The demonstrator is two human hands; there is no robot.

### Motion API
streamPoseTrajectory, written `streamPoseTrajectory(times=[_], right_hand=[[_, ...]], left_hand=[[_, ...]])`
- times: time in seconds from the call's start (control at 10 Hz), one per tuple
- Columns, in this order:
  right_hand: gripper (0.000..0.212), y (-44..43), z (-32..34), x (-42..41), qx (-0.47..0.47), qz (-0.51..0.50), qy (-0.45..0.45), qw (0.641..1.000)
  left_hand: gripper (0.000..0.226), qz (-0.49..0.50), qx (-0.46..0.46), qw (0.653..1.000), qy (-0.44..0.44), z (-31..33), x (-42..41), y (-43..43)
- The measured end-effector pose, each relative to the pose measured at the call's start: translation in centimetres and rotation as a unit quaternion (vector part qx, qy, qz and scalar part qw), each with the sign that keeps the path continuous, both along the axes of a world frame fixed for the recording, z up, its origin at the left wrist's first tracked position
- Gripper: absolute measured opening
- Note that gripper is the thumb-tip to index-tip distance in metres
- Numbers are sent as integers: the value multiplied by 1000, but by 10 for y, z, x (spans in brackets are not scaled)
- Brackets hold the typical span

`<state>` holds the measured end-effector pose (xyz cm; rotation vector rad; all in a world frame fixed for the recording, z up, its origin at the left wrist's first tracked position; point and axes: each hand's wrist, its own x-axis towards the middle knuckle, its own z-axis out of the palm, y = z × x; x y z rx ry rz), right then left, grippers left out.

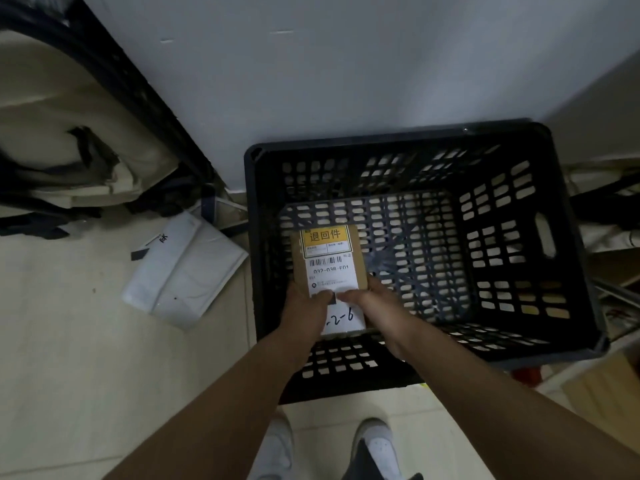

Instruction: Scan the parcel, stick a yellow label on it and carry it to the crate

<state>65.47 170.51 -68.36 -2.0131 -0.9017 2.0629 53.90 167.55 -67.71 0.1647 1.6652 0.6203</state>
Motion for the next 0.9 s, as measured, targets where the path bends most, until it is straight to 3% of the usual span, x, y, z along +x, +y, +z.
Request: streamPoseTrajectory(times=[0.2, 0.4, 0.6, 0.9], right_hand=[[54, 22, -19, -8, 9, -2, 28, 1000], [38, 28, -20, -3, -30, 22, 23, 999], [33, 31, -9, 9, -60, -2, -4, 998], [21, 33, 44, 8, -55, -16, -59, 997]], left_hand=[[50, 5, 9, 1000, -13, -11, -6, 23], [28, 3, -37, 998, -53, -13, -7, 24], [25, 36, -9, 999, 9, -9, -15, 31], [15, -9, 17, 999, 36, 37, -26, 27]])
